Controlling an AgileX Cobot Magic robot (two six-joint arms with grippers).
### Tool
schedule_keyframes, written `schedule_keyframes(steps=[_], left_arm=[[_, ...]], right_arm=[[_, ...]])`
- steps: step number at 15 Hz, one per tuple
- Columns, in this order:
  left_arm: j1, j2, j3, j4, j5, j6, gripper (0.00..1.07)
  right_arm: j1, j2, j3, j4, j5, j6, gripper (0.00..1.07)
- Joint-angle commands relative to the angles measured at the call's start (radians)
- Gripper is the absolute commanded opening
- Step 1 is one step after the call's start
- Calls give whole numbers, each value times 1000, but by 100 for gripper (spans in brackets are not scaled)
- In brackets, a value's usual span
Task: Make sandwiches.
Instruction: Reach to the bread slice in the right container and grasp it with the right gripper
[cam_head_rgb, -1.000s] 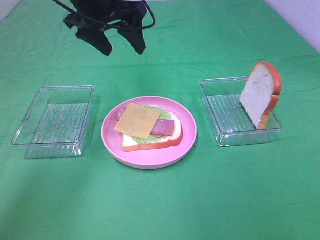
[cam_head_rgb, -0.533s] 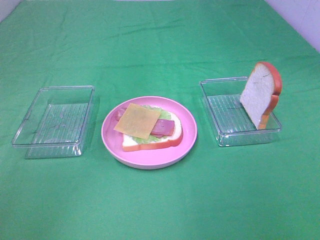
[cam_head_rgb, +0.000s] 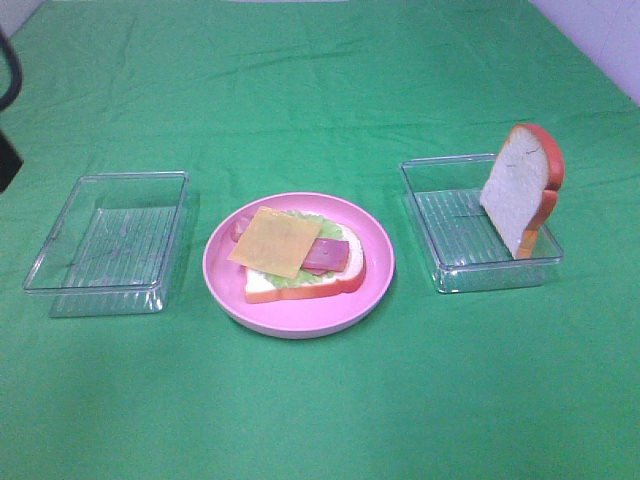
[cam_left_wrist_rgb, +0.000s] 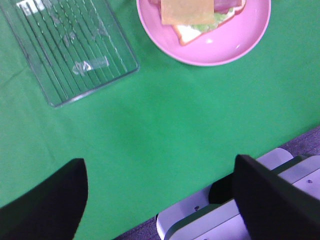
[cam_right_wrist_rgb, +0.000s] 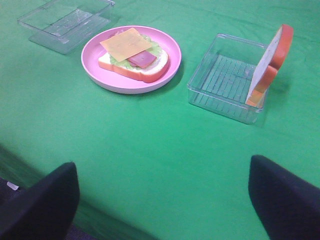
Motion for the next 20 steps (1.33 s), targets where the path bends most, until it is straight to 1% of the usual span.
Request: schedule_keyframes(steps=[1,2,5,6,7,8,9,11,12,13,15,16,17,20], left_arm=[[-3,-152,168,0,-54,-6,76],[-3,-193,215,0,-63,-6,76],[-3,-436,404,12,-122,-6,76],[-3,-528,449,19,-131,-6,76],[-3,-695,513,42,-134,-5,76],[-3,-728,524,49,-136,-5,76],[-3,-808,550,64,-140,-6,76],[-3,-936,581,67,-165,-6,76],[-3,-963,590,69,-171,-6,76],[-3,-1032,614,74,-174,-8,76],[-3,-1059,617,78,-167,-8,76],[-3,-1065,624,86,-154,-8,76],[-3,-1066,630,90,-148,-9,76],[-3,-1090,629,95,-145,-9,76]], right_arm=[[-3,-20,2,-2,-7,-8,85],[-3,-19,2,-2,-8,-8,85],[-3,8,-5,-7,-20,-4,83],[-3,35,-16,-8,-46,2,82],[-3,120,-30,-8,-153,31,80],[-3,149,-30,-8,-181,35,80],[-3,207,-31,-7,-248,43,80],[-3,358,-41,-5,-380,63,79],[-3,402,-45,-5,-407,76,78],[-3,585,-95,-7,-502,109,75],[-5,789,-182,-28,-502,150,71],[-5,850,-206,-44,-491,175,71],[-5,978,-274,-75,-454,222,71],[-5,1292,-513,-194,-319,342,71]])
